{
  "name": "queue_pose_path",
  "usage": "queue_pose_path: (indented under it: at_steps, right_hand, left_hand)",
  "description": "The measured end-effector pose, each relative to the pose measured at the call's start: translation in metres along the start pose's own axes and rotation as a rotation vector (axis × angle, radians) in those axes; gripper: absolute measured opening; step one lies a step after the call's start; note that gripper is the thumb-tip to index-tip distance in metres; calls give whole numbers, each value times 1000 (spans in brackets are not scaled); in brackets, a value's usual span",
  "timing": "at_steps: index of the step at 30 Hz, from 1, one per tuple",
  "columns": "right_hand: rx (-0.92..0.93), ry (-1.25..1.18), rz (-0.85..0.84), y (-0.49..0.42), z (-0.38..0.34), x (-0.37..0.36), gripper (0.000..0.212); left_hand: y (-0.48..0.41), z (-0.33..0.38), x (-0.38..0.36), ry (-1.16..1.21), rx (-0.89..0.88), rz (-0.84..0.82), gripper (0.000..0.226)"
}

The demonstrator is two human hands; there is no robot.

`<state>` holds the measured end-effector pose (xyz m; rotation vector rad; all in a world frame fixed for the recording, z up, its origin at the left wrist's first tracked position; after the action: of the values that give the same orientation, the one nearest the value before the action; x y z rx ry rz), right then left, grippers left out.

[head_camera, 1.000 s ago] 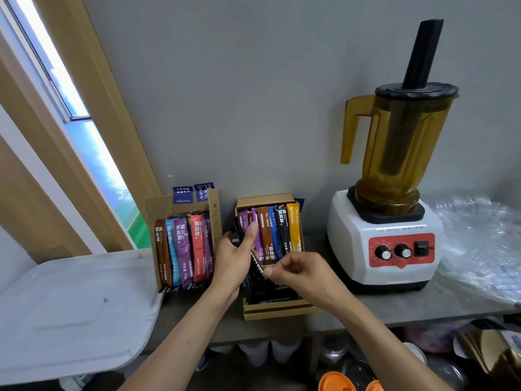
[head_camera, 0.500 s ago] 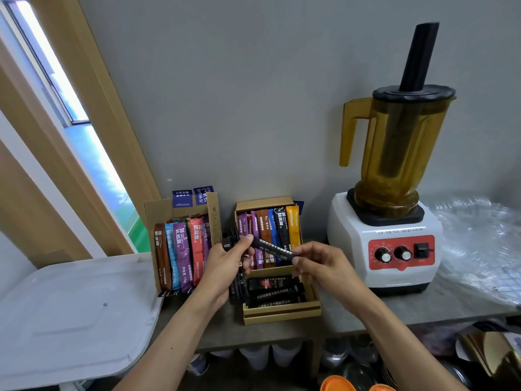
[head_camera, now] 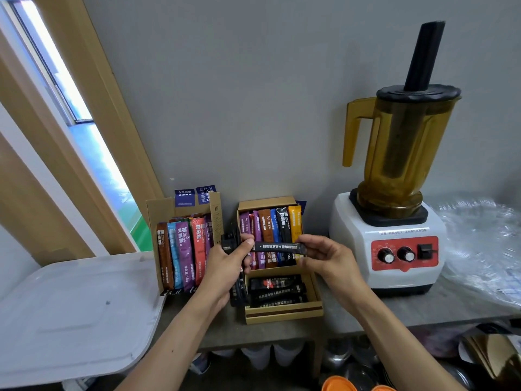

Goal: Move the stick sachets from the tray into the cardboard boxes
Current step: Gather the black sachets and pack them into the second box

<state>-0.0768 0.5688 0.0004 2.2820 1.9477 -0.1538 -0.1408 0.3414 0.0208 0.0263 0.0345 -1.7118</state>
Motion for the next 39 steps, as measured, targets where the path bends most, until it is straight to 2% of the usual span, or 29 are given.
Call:
queue_pose_path:
  at_steps: [2, 5, 8, 11, 13, 15, 17, 18, 20, 23, 26, 30, 34, 35, 37, 39]
  right_hand:
    - [7, 0, 11, 2, -1, -2, 40]
    - [41, 100, 33, 7, -6, -5, 23]
    - [107, 282, -44, 9, -15, -16, 13]
    - [151, 399, -125, 10, -19, -31, 18]
    - [149, 369, -118, 9, -20, -34, 23]
    - [136, 353, -92, 8, -21, -34, 38]
    - [122, 391, -66, 10, -22, -31, 51]
    - [100, 390, -60, 11, -22, -31, 51]
    - [43, 383, -55, 12, -18, -29, 37]
    - [-22, 409, -38, 13, -8, -29, 13]
    - [4, 574, 14, 9, 1, -25, 9]
    - [30, 712, -21, 8, 7, -31, 11]
    - [111, 1087, 41, 10, 4, -36, 22]
    - [139, 1076, 80, 11, 0, -37, 24]
    - [157, 895, 113, 13, -7, -37, 20]
    - [120, 667, 41, 15, -11, -42, 18]
  left_hand:
    - [0, -2, 1, -4, -3, 5, 16]
    - [2, 0, 1, -34, -15, -11, 16]
    - [5, 9, -4, -99, -81, -46, 14]
    - [6, 20, -13, -113, -134, -91, 20]
    - [6, 26, -16, -108, -161, -91, 23]
    - [7, 30, -17, -103, -177, -86, 25]
    - [8, 27, -15, -97, -163, -85, 30]
    - [8, 24, -14, -77, -133, -80, 34]
    - [10, 18, -12, -4, -57, -70, 43]
    - [12, 15, -12, 89, -25, -68, 43]
    - [14, 15, -13, 125, -13, -72, 45]
    - [14, 14, -13, 217, 16, -56, 42]
    - [11, 8, -13, 262, 73, -58, 37]
    - [10, 7, -13, 274, 78, -58, 37]
    - [8, 5, -14, 310, 81, -48, 38]
    - [6, 5, -15, 322, 75, -27, 40]
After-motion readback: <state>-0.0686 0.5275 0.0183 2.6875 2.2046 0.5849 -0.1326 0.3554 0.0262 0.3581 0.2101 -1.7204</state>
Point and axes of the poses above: each hand's wrist, its own y-axis away from the middle knuckle, its own x-axis out of the back of the hand, z = x × y, the point moved 6 cm from there along -y, towards the middle knuckle, and after that the axes turned 4 degrees about -x, right-handed, at the moved point
